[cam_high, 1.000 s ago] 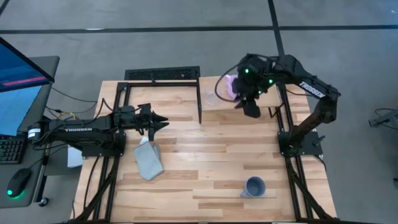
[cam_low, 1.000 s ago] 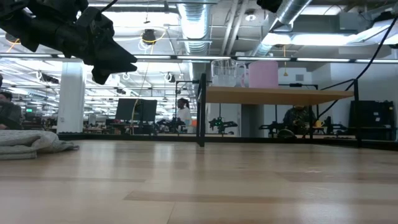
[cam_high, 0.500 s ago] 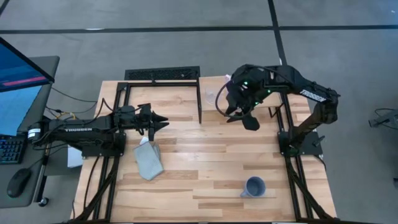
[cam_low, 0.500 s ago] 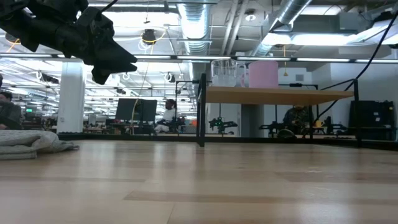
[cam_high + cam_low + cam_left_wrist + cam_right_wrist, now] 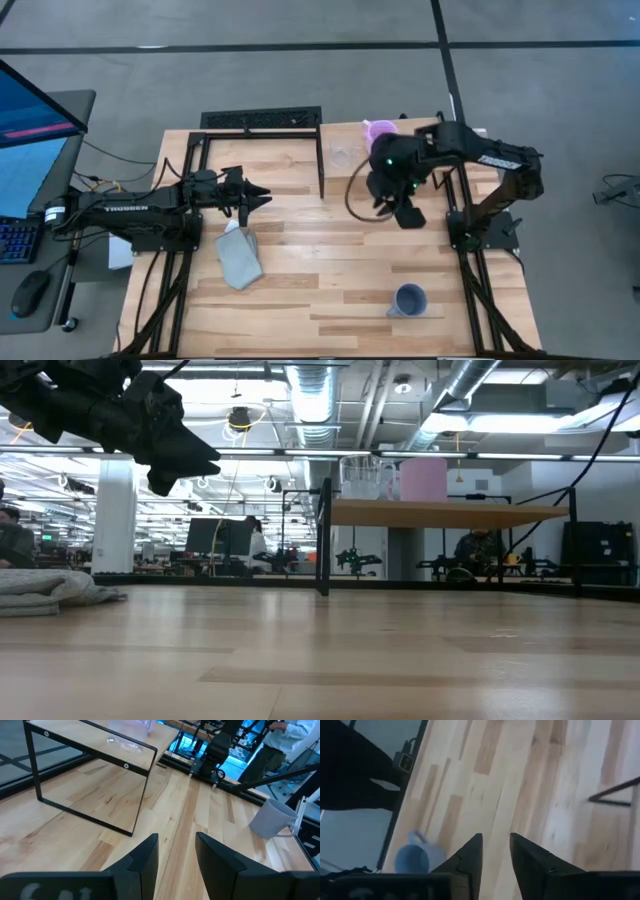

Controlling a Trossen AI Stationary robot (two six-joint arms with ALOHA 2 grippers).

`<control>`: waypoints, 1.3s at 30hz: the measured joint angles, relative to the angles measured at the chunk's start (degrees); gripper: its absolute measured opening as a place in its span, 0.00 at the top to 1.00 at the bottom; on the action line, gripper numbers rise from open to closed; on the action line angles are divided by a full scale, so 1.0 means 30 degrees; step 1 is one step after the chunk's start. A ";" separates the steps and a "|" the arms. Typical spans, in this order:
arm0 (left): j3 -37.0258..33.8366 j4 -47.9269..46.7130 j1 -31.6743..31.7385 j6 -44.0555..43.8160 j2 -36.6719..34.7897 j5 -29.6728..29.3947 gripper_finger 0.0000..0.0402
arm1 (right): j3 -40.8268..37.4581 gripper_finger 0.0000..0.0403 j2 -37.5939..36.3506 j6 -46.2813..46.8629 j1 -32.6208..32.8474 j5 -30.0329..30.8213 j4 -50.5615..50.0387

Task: Stack small to large cups/mugs on shelf
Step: Put the blue mug on the shelf

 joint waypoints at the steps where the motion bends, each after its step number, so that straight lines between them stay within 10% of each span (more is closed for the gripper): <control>1: 0.0000 0.0000 -0.0003 0.0000 0.0000 0.0000 0.70 | -0.0480 0.72 -0.0466 0.0367 0.0199 0.0214 0.0074; 19: 0.0000 -0.0007 0.0004 -0.0226 0.0000 -0.0007 0.70 | -1.4783 0.77 -1.2727 1.1930 0.1158 0.3869 0.7360; 25: 0.0000 -0.0002 -0.0001 -0.0219 0.0000 -0.0034 0.70 | -1.6372 0.77 -1.2506 1.4113 0.1822 0.3484 1.1733; 39: 0.0000 -0.0007 0.0001 -0.0481 0.0000 -0.0160 0.70 | -1.6430 0.62 -0.8563 1.1419 0.4980 0.0888 1.0357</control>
